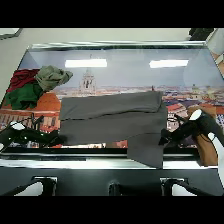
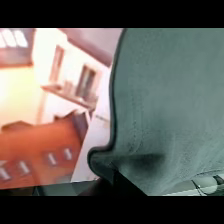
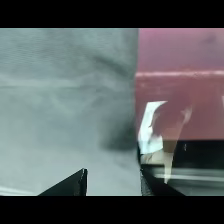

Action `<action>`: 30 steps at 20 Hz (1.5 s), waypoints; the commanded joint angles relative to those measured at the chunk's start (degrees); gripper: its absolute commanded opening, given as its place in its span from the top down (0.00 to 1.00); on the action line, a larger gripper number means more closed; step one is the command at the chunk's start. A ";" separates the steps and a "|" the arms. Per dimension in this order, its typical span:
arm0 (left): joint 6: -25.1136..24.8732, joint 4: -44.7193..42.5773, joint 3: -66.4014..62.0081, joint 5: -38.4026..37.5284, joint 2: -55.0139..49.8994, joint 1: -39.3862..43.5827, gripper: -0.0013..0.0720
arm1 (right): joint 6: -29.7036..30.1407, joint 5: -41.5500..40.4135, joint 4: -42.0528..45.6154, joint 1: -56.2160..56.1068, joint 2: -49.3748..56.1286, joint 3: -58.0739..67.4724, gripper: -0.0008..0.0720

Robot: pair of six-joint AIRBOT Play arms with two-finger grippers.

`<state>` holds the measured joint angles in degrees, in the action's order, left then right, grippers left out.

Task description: Fold the shirts.

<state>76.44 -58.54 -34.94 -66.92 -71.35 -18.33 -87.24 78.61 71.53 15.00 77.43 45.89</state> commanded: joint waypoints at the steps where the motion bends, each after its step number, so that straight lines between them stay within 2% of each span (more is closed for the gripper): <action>1: -1.27 0.13 0.02 -0.11 0.22 -0.04 0.94 | 0.92 -6.25 -1.79 0.02 -0.13 -4.76 0.38; 2: -2.34 0.11 0.00 -0.11 0.22 -0.04 0.94 | 0.92 -7.06 -2.25 0.02 0.02 -5.22 0.38; 3: -3.04 0.11 0.00 -0.11 0.22 -0.04 0.94 | 0.94 -7.67 -2.78 0.02 0.15 -5.25 0.44; 5: -3.26 0.11 -0.17 -0.13 0.28 -0.11 0.94 | 0.92 -8.28 -4.33 0.04 0.15 -4.70 0.92; 9: -2.64 0.20 -7.48 -1.07 5.20 -0.09 0.95 | 4.81 -5.31 -7.78 0.04 -3.67 4.44 0.93; 12: 0.70 0.11 -18.73 -2.01 4.55 0.55 0.95 | -0.20 -8.00 -9.46 0.02 -3.50 18.32 0.93; 17: 3.06 0.11 -36.41 -2.05 -10.84 4.70 0.95 | -3.56 -15.98 -11.82 -5.14 10.51 37.24 0.93; 19: 6.23 0.11 -43.23 -2.10 -18.23 4.83 0.95 | -8.15 -18.21 -11.56 -5.86 16.79 41.27 0.93; 20: 7.06 0.13 -46.53 -2.25 -21.53 4.83 0.95 | -9.90 -19.02 -11.54 -5.75 19.15 42.12 0.93; 23: 7.61 0.79 -52.46 -2.99 -29.11 4.83 0.95 | -10.03 -21.31 -12.39 -6.03 23.45 42.25 0.93; 28: 8.33 0.74 -52.92 -3.13 -34.99 4.83 0.94 | -9.35 -23.93 -14.08 -6.03 26.86 42.25 0.93; 29: 9.29 0.79 -52.92 -2.99 -35.30 4.83 0.86 | -8.63 -23.87 -14.49 -6.01 26.95 42.27 0.91; 30: 9.33 0.79 -53.05 -2.91 -35.23 4.81 0.41 | -7.50 -23.50 -15.56 -6.01 26.84 42.47 0.71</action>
<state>84.58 -57.98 -87.13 -69.67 -104.51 -13.54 -96.44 55.61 58.04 9.04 103.09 87.94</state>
